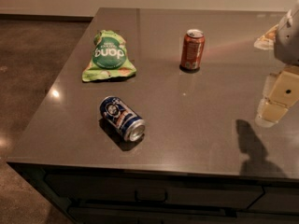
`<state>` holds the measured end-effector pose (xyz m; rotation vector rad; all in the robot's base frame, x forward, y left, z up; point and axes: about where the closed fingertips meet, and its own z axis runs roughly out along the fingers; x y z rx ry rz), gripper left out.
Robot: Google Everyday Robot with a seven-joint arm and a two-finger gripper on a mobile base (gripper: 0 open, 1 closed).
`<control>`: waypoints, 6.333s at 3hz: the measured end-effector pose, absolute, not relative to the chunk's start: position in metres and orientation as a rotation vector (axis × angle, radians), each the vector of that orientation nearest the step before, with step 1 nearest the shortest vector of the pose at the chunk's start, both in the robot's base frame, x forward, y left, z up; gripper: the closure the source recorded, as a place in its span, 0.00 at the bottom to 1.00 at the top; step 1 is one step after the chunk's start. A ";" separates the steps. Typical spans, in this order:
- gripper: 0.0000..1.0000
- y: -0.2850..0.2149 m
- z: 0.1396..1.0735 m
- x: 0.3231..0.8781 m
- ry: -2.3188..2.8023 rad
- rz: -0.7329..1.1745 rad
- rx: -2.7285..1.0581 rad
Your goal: Place pepsi can upright
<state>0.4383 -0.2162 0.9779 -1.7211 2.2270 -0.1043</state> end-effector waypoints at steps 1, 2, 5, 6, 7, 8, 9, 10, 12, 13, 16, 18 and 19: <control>0.00 -0.216 0.978 0.438 2.227 -0.104 -1.721; 0.00 -0.175 0.963 0.439 2.291 -0.078 -1.771; 0.00 -0.060 0.900 0.461 2.566 0.028 -1.453; 0.00 -0.034 0.892 0.461 2.625 0.073 -1.365; 0.00 -0.008 0.883 0.462 2.663 0.110 -1.340; 0.00 0.015 0.876 0.463 2.682 0.139 -1.342; 0.00 0.034 0.869 0.466 2.701 0.155 -1.351; 0.00 0.051 0.862 0.470 2.709 0.164 -1.369; 0.00 0.070 0.851 0.482 2.733 0.151 -1.386; 0.16 0.075 0.852 0.486 2.727 0.154 -1.395; 0.86 0.069 0.878 0.486 2.512 0.307 -1.503; 1.00 0.051 0.933 0.495 2.146 0.512 -1.488; 1.00 0.047 0.945 0.494 2.017 0.611 -1.462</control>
Offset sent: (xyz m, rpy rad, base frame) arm -0.0019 0.0932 -0.0385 -0.0810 0.2051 0.0005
